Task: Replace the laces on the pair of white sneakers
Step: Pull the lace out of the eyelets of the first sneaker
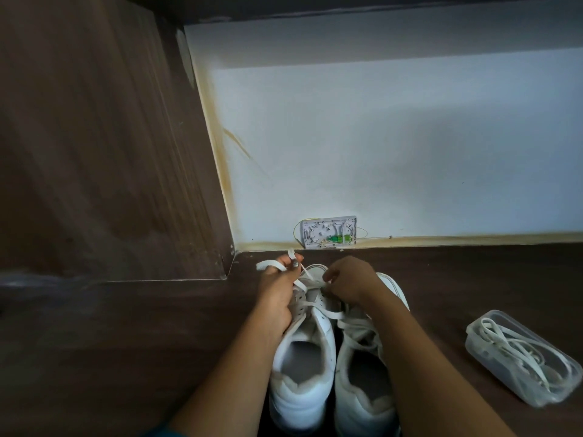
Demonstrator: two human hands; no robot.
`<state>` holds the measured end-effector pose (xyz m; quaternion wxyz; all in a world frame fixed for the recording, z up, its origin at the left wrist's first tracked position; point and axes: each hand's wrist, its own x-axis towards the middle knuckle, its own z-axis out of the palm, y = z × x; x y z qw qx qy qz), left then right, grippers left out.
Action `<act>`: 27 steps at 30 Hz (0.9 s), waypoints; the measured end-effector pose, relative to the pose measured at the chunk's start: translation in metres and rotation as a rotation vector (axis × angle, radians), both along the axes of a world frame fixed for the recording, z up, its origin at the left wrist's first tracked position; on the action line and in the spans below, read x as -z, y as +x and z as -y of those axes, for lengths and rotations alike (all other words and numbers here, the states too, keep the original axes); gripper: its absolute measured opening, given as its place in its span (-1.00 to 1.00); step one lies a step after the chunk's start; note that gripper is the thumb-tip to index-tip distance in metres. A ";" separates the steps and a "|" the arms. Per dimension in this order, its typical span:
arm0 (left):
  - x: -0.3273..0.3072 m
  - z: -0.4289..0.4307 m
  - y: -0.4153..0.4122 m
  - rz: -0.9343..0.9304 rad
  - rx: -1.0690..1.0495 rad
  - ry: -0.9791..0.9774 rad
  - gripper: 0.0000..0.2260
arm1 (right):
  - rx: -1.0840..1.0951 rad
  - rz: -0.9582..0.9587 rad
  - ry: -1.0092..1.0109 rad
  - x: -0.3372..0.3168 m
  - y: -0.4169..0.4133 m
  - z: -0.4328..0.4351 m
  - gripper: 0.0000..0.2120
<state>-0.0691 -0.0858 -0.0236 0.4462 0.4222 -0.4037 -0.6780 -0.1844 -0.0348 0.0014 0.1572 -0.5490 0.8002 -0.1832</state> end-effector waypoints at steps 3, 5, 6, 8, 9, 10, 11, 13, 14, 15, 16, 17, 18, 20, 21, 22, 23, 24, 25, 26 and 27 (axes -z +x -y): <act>0.000 0.000 -0.001 0.035 0.033 -0.001 -0.81 | -0.004 0.032 -0.062 0.001 0.008 -0.001 -0.76; 0.000 -0.002 -0.002 0.052 0.041 -0.006 -0.80 | -0.012 0.016 -0.044 0.004 0.013 0.001 -0.76; 0.000 -0.002 -0.003 0.053 0.033 -0.002 -0.80 | -0.001 0.026 -0.041 0.007 0.014 0.003 -0.76; -0.001 -0.003 -0.003 0.055 0.009 0.010 -0.79 | 0.027 0.116 -0.030 0.007 0.013 0.004 -0.74; 0.000 -0.003 -0.003 0.056 0.002 0.014 -0.78 | 0.022 0.159 -0.023 0.006 0.012 0.003 -0.72; 0.000 -0.002 -0.003 0.060 0.000 0.020 -0.78 | 0.011 0.191 -0.020 0.005 0.010 0.002 -0.72; 0.000 -0.003 -0.003 0.062 -0.001 0.028 -0.78 | 0.005 0.220 -0.020 0.004 0.007 0.000 -0.73; 0.000 -0.004 -0.002 0.071 -0.005 0.040 -0.78 | 0.031 0.284 -0.052 0.004 0.004 0.000 -0.73; 0.000 -0.003 -0.002 0.072 -0.011 0.042 -0.78 | 0.068 0.343 -0.081 0.005 0.002 0.000 -0.73; 0.000 -0.003 -0.002 0.065 -0.020 0.043 -0.78 | 0.108 0.442 -0.103 0.006 0.000 0.000 -0.74; 0.001 -0.002 -0.002 0.056 -0.032 0.046 -0.77 | 0.145 0.566 -0.129 0.007 -0.002 0.000 -0.76; 0.001 -0.001 -0.002 0.050 -0.048 0.046 -0.76 | 0.177 0.673 -0.150 0.006 -0.003 0.000 -0.78; 0.002 0.000 -0.002 0.051 -0.059 0.045 -0.75 | 0.194 0.739 -0.166 0.005 -0.002 -0.002 -0.82; 0.003 0.001 -0.002 0.054 -0.067 0.048 -0.75 | 0.146 0.595 -0.145 0.003 0.000 -0.003 -0.93; 0.002 0.001 -0.003 0.049 -0.069 0.052 -0.75 | 0.083 0.450 -0.093 0.001 0.002 -0.004 -0.87; 0.002 0.001 -0.003 0.043 -0.072 0.058 -0.75 | 0.031 0.306 -0.044 0.001 0.005 -0.004 -0.81; 0.001 0.001 -0.003 0.039 -0.073 0.062 -0.75 | 0.016 0.225 -0.004 -0.001 0.009 -0.005 -0.79; 0.001 0.000 -0.003 0.038 -0.073 0.066 -0.75 | 0.026 0.172 0.007 -0.002 0.010 -0.004 -0.79; 0.000 -0.001 -0.003 0.033 -0.073 0.067 -0.75 | 0.046 0.136 0.016 -0.003 0.010 -0.003 -0.78; -0.001 -0.001 -0.003 0.028 -0.075 0.070 -0.76 | 0.066 0.111 0.036 -0.004 0.011 -0.001 -0.77; -0.002 -0.002 -0.002 0.021 -0.077 0.076 -0.76 | 0.089 0.163 0.030 -0.006 0.011 -0.001 -0.78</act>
